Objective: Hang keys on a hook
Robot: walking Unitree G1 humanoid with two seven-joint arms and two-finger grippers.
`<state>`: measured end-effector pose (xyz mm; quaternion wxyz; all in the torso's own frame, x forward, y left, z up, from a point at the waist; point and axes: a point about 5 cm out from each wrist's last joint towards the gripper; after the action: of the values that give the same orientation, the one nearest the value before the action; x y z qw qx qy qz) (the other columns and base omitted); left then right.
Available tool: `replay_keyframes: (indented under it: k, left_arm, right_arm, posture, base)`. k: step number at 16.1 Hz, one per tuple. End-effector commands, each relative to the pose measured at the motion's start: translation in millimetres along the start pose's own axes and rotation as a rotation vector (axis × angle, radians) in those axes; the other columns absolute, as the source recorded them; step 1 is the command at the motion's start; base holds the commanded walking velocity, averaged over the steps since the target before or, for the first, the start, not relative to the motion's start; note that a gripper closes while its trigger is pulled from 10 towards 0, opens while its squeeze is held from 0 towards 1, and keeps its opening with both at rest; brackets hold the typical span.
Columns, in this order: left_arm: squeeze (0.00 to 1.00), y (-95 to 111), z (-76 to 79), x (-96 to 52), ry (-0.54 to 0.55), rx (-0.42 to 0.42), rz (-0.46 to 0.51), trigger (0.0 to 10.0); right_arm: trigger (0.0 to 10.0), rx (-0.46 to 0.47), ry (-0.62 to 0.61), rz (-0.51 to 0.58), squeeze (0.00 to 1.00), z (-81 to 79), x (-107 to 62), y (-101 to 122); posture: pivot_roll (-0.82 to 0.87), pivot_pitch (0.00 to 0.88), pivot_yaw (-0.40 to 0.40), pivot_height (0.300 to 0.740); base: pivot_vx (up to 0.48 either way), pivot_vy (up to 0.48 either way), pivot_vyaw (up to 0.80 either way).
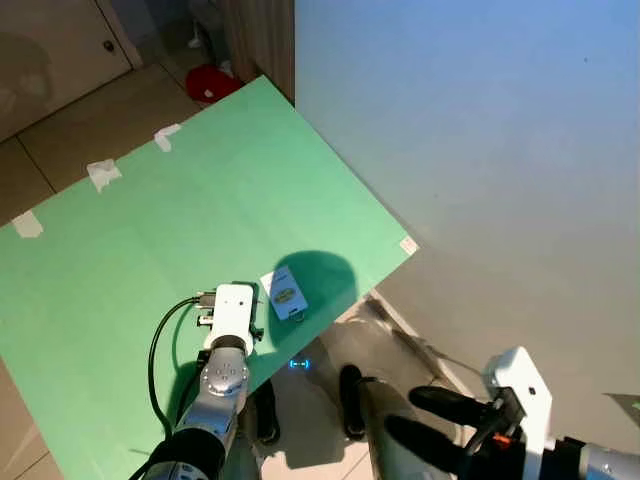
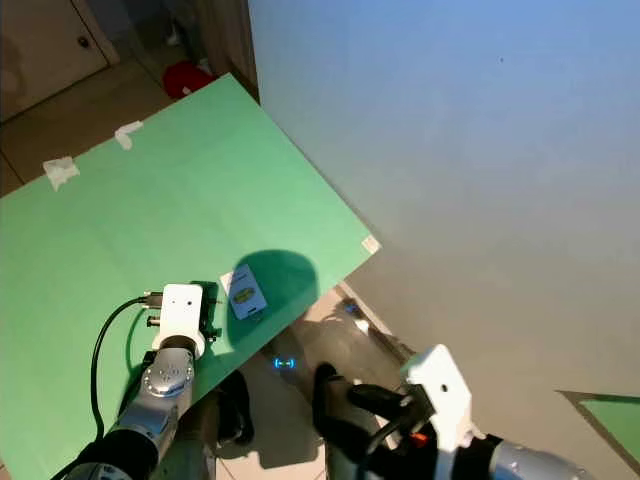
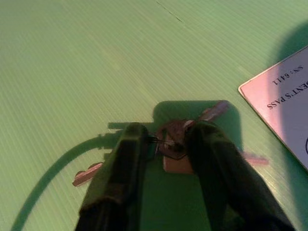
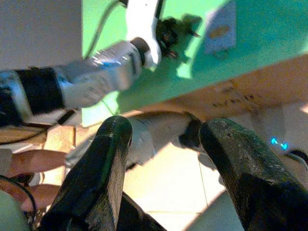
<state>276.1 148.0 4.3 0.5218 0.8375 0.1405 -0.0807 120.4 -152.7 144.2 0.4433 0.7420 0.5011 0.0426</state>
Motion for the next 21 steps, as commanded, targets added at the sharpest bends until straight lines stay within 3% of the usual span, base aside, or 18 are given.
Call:
replay_keyframes:
  k: [1,6,9,11,12,13,14,16,17,18,19,20,21]
  left_arm:
    - [0.0,-25.7,9.3,-11.4,-0.052,-0.003,-0.113,0.0]
    - [0.0,-5.9,3.8,-8.4,-0.037,-0.019,0.02,0.0]
    - [0.0,26.1,-2.7,-8.9,-0.006,-0.061,0.165,0.0]
    - [0.0,39.5,-6.7,-9.9,-0.002,-0.071,0.219,0.0]
    - [0.0,54.0,-12.7,-11.7,0.004,-0.073,0.274,0.0]
    - [0.0,56.5,-14.3,-11.7,0.007,-0.073,0.279,0.0]
    - [0.0,62.4,-17.7,-11.7,0.01,-0.054,0.297,0.0]
    - [0.0,66.6,-18.1,-13.2,-0.008,-0.035,0.308,0.0]
    - [0.0,70.1,-19.8,-16.9,-0.039,-0.008,0.33,0.0]
    - [0.0,70.7,-21.1,-18.1,-0.049,-0.002,0.332,0.0]
    - [0.0,72.9,-26.3,-22.0,-0.077,0.021,0.351,0.0]
    - [0.0,75.2,-31.6,-24.5,-0.093,0.037,0.366,0.0]
    - [0.0,76.6,-34.4,-25.0,-0.092,0.039,0.371,0.0]
  right_arm:
    - [10.0,0.013,0.003,-0.015,0.0,-6.9,-0.5,-3.2]
    - [10.0,0.03,0.047,0.024,0.0,-56.8,41.8,-6.3]
    - [10.0,0.044,0.074,0.051,0.0,-91.2,74.6,1.2]
    - [10.0,0.071,0.078,0.043,0.0,-117.8,109.5,8.9]
    - [10.0,0.07,0.07,0.012,0.0,-160.0,148.2,18.6]
    - [10.0,0.071,0.068,0.004,0.0,-167.9,155.8,18.8]
    - [10.0,0.07,0.061,-0.024,0.0,-189.5,177.3,16.6]
    - [10.0,0.06,0.054,-0.029,0.0,-207.2,196.0,20.9]
    - [10.0,0.016,-0.003,0.001,0.0,-216.2,216.0,27.7]
    - [10.0,0.002,-0.041,0.023,0.0,-216.4,223.5,30.6]
    - [10.0,0.11,-0.196,0.156,0.0,-28.3,144.6,58.7]
    - [10.0,-0.012,-0.28,0.258,0.0,32.6,70.0,73.2]
    - [10.0,-0.017,-0.309,0.275,0.0,49.7,66.0,68.9]
  posture:
    - [-0.42,0.386,-0.076,0.74]
    - [-0.42,0.385,-0.074,0.74]
    - [-0.41,0.382,-0.073,0.74]
    - [-0.4,0.381,-0.072,0.74]
    - [-0.4,0.376,-0.069,0.74]
    - [-0.39,0.376,-0.069,0.74]
    - [-0.38,0.368,-0.062,0.74]
    - [-0.36,0.353,-0.048,0.74]
    - [-0.34,0.336,-0.032,0.74]
    - [-0.32,0.319,-0.019,0.74]
    - [-0.28,0.285,0.005,0.74]
    - [-0.27,0.269,0.014,0.74]
    - [-0.26,0.261,0.018,0.74]
  base:
    - [0.0,0.0,0.0]
    - [0.0,0.0,0.0]
    - [0.0,0.0,0.0]
    - [0.0,0.0,0.0]
    - [0.0,0.0,0.0]
    - [0.0,0.0,0.0]
    - [0.0,0.0,0.0]
    - [0.0,0.0,0.0]
    - [0.0,0.0,0.0]
    - [0.0,0.0,0.0]
    - [0.0,0.0,0.0]
    - [0.0,0.0,0.0]
    - [0.0,0.0,0.0]
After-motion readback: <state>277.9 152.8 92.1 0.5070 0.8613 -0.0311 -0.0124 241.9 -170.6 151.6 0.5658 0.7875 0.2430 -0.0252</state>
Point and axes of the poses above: a point about 5 cm out from each wrist's last joint towards the gripper, its own x axis pointing out of the wrist towards the gripper, its own y axis along the axis of the wrist's last joint, z = x × y, and after that the axes turned 15 degrees about x, right-handed
